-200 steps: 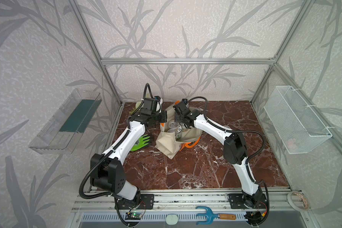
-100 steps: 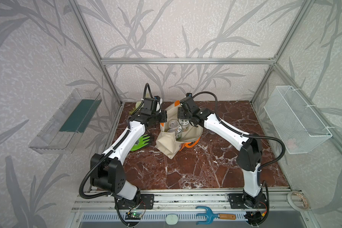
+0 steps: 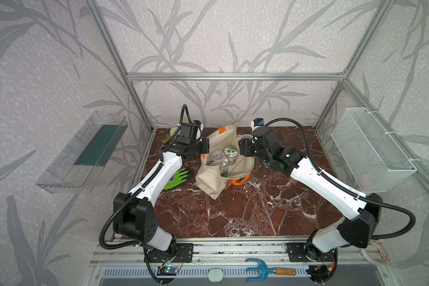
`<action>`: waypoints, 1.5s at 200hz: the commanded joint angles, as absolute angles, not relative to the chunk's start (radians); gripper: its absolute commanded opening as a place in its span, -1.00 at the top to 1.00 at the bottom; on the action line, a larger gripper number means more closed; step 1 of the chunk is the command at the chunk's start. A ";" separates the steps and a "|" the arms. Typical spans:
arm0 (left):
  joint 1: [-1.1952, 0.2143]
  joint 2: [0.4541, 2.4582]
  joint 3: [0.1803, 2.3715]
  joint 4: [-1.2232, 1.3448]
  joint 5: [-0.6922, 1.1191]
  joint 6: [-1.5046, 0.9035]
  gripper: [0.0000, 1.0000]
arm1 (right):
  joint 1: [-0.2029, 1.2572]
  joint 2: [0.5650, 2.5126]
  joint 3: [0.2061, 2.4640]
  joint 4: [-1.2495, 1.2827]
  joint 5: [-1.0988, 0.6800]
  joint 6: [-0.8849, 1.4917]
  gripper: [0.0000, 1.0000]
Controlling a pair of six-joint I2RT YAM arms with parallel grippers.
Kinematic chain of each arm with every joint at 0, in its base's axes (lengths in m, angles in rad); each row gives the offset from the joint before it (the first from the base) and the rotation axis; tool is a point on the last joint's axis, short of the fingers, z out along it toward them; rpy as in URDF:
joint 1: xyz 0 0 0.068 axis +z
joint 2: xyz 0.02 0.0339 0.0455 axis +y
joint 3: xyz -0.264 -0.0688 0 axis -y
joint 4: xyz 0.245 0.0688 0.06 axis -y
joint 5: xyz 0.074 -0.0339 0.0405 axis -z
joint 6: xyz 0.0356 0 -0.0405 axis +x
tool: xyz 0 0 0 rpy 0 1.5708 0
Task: Take out the seed jars from the canvas bag
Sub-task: Place the seed jar at the center of the board.
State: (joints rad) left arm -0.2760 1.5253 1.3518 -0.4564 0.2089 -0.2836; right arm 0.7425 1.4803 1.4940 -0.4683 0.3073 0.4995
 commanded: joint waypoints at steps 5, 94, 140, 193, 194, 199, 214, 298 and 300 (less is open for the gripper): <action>-0.281 1.505 1.350 -0.446 0.195 -0.280 1.00 | 0.705 1.329 1.402 -0.520 0.349 0.493 -0.28; -0.281 1.503 1.348 -0.442 0.197 -0.283 1.00 | 0.608 1.113 1.108 -0.634 0.454 0.576 -0.30; -0.281 1.487 1.345 -0.447 0.194 -0.281 1.00 | 0.609 1.194 1.004 -0.514 0.444 0.604 -0.30; -0.281 1.484 1.344 -0.442 0.190 -0.281 1.00 | 0.612 1.301 0.868 -0.291 0.405 0.617 -0.30; -0.281 1.483 1.344 -0.442 0.191 -0.281 1.00 | 0.613 1.304 0.866 -0.287 0.404 0.617 -0.30; -0.281 1.483 1.343 -0.444 0.191 -0.282 1.00 | 0.611 1.316 0.860 -0.271 0.402 0.616 -0.30; -0.281 1.480 1.345 -0.448 0.190 -0.281 1.00 | 0.612 1.349 0.845 -0.230 0.396 0.618 -0.30; -0.281 1.472 1.339 -0.442 0.197 -0.287 1.00 | 0.610 1.476 0.743 -0.007 0.376 0.624 -0.30; -0.281 1.473 1.338 -0.443 0.196 -0.287 1.00 | 0.610 1.478 0.741 -0.003 0.375 0.625 -0.30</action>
State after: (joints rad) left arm -0.2760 1.5124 1.3388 -0.4553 0.2035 -0.2848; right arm 0.6094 1.4517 0.7635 -0.0967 0.3820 0.6109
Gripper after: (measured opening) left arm 0.058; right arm 0.697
